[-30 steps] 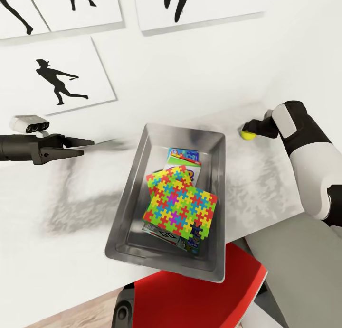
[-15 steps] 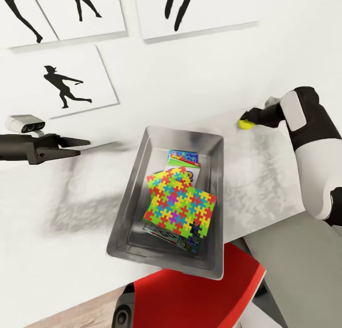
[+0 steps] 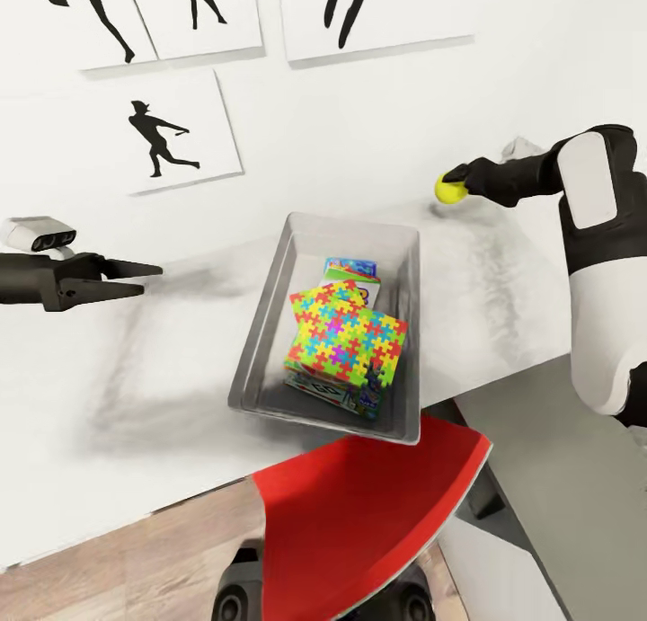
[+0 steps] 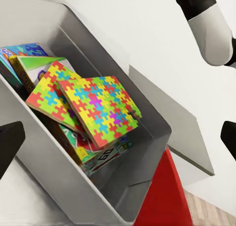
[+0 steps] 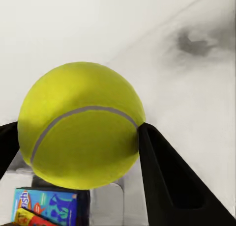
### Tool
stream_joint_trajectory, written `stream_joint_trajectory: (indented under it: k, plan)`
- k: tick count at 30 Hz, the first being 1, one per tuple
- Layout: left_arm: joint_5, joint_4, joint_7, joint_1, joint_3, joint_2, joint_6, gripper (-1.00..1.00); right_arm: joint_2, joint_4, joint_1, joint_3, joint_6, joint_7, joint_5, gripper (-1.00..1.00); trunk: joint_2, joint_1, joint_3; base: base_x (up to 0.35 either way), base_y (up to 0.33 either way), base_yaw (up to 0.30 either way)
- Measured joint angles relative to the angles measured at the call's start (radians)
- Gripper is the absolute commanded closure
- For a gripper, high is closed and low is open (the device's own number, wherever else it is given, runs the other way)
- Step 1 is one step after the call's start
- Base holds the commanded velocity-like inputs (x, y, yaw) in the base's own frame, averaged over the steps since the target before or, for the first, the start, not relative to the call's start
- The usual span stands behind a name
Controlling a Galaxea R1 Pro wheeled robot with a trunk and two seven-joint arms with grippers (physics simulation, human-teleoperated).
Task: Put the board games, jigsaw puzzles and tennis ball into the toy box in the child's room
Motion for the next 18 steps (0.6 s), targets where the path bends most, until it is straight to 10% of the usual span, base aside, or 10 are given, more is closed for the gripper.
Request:
stream_joint_trajectory:
  k: [7, 18]
  plan:
    - [0.0, 0.001, 0.0, 0.0, 0.007, 0.007, 0.0, -1.0, -0.003, -0.018, 0.003, 0.008, 0.0, 0.0, -0.139, 1.0, 0.0, -0.001, 0.011, -0.101, 0.029, 0.0]
    - [0.002, 0.001, 0.0, 0.0, 0.062, 0.011, 0.0, -1.0, 0.012, -0.021, 0.003, 0.064, 0.0, 0.0, -0.157, 1.0, 0.0, -0.001, 0.029, -0.002, 0.093, 0.0]
